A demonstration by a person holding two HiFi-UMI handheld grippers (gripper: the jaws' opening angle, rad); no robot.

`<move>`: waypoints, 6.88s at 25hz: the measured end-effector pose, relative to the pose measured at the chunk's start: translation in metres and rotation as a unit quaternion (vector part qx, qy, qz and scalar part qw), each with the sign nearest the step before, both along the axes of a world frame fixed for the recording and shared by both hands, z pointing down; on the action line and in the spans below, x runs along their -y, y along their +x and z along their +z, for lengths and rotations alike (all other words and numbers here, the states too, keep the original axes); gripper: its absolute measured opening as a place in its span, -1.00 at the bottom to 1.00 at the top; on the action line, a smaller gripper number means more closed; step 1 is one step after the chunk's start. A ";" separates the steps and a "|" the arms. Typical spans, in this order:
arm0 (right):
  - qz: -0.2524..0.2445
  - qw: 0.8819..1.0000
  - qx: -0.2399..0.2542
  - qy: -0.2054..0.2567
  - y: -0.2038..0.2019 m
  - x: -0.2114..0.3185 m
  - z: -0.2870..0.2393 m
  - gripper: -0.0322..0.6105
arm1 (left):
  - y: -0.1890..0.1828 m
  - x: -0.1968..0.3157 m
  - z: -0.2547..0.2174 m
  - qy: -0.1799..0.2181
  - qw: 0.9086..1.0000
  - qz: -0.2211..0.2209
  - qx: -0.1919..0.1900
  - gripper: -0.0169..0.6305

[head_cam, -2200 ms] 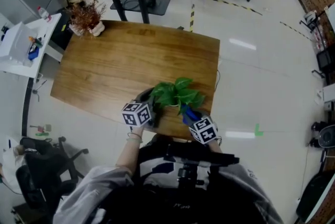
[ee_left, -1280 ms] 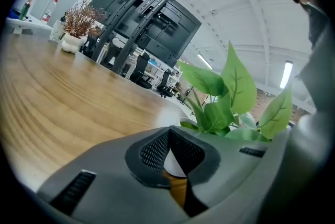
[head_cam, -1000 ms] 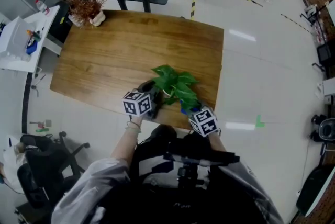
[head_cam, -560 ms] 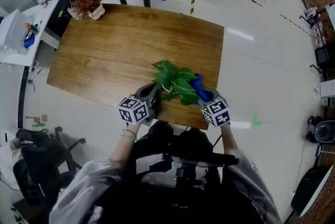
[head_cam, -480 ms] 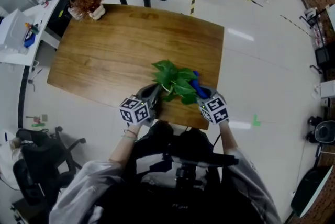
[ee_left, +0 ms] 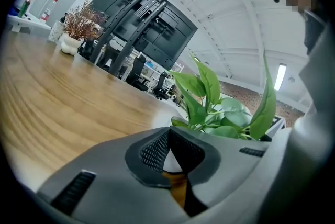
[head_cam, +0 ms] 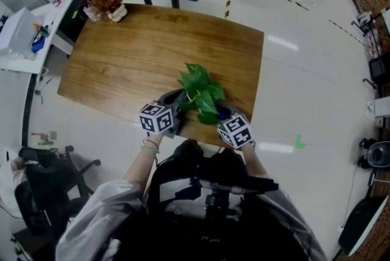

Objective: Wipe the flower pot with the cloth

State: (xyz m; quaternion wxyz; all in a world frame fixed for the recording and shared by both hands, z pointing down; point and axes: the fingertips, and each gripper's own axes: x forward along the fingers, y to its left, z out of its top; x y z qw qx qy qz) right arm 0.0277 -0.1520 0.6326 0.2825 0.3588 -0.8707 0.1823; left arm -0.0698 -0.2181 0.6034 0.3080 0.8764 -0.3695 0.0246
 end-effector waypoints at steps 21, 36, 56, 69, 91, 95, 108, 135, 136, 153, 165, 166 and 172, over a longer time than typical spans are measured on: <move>0.000 0.999 -0.042 0.024 0.043 0.034 -0.019 -0.68 | -0.004 -0.038 0.008 -0.031 0.999 -0.019 -0.041 -0.92; -0.080 0.996 -0.046 0.001 -0.012 0.007 0.004 -0.68 | -0.015 -0.008 0.007 -0.010 1.000 -0.017 -0.014 -0.92; -0.044 0.997 -0.056 0.035 0.021 0.050 -0.022 -0.68 | -0.011 -0.035 0.028 -0.035 0.999 -0.028 -0.017 -0.92; -0.116 0.990 -0.080 0.015 -0.026 0.022 0.003 -0.68 | -0.035 0.006 0.018 -0.015 0.999 -0.040 -0.007 -0.92; -0.068 0.994 -0.077 0.035 0.006 0.060 -0.012 -0.68 | -0.022 -0.038 0.021 -0.024 0.999 -0.028 -0.011 -0.92; -0.110 0.990 -0.079 0.044 -0.009 0.070 -0.017 -0.68 | -0.010 -0.042 0.022 -0.026 0.999 -0.013 -0.016 -0.92; -0.172 0.981 -0.093 0.002 -0.055 0.007 0.023 -0.68 | -0.055 0.006 0.020 -0.010 0.999 -0.048 0.002 -0.92; -0.242 0.962 -0.103 0.068 -0.047 0.091 -0.024 -0.68 | -0.037 -0.017 0.008 -0.028 0.997 -0.051 -0.053 -0.92; -0.238 0.964 -0.100 0.062 -0.048 0.088 -0.021 -0.68 | -0.044 -0.012 0.007 -0.027 0.996 -0.060 -0.054 -0.92; -0.011 0.999 0.001 -0.033 -0.042 0.051 0.007 -0.68 | -0.093 0.016 0.018 -0.027 0.992 -0.116 -0.033 -0.92; 0.079 0.995 0.066 -0.007 -0.005 0.016 -0.040 -0.68 | -0.048 -0.018 -0.021 -0.002 0.994 -0.092 -0.051 -0.92; 0.077 0.994 0.072 -0.004 -0.004 0.011 -0.044 -0.68 | -0.043 -0.024 -0.026 0.004 0.995 -0.088 -0.051 -0.92; 0.077 0.990 0.117 0.006 0.009 -0.030 -0.068 -0.69 | -0.007 -0.073 -0.062 0.050 0.995 -0.075 -0.038 -0.92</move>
